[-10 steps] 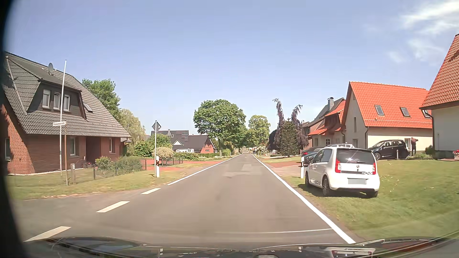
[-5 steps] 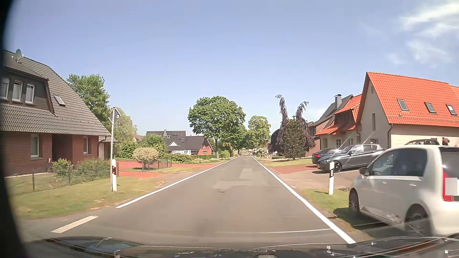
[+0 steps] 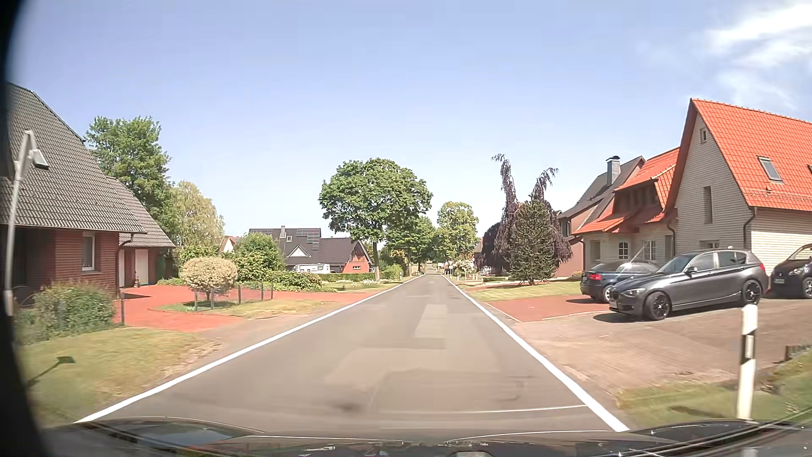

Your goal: Follow the waypoints while adhering to traffic rules and regulations

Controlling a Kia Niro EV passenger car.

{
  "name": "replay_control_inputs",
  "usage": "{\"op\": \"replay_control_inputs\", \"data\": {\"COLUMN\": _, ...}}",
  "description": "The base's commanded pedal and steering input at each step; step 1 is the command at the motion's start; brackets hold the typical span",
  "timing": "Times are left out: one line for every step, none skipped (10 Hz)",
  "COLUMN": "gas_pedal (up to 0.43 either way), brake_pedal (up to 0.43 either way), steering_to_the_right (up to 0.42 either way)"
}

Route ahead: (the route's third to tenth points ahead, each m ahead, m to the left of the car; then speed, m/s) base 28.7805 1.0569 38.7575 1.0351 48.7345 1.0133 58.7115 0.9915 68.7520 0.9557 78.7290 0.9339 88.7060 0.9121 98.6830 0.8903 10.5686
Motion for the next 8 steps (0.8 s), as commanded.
{"op": "replay_control_inputs", "data": {"gas_pedal": 0.209, "brake_pedal": 0.000, "steering_to_the_right": 0.001}}
{"op": "replay_control_inputs", "data": {"gas_pedal": 0.209, "brake_pedal": 0.000, "steering_to_the_right": 0.000}}
{"op": "replay_control_inputs", "data": {"gas_pedal": 0.197, "brake_pedal": 0.000, "steering_to_the_right": -0.001}}
{"op": "replay_control_inputs", "data": {"gas_pedal": 0.169, "brake_pedal": 0.000, "steering_to_the_right": -0.001}}
{"op": "replay_control_inputs", "data": {"gas_pedal": 0.169, "brake_pedal": 0.000, "steering_to_the_right": -0.001}}
{"op": "replay_control_inputs", "data": {"gas_pedal": 0.169, "brake_pedal": 0.000, "steering_to_the_right": -0.002}}
{"op": "replay_control_inputs", "data": {"gas_pedal": 0.169, "brake_pedal": 0.000, "steering_to_the_right": -0.002}}
{"op": "replay_control_inputs", "data": {"gas_pedal": 0.169, "brake_pedal": 0.000, "steering_to_the_right": -0.002}}
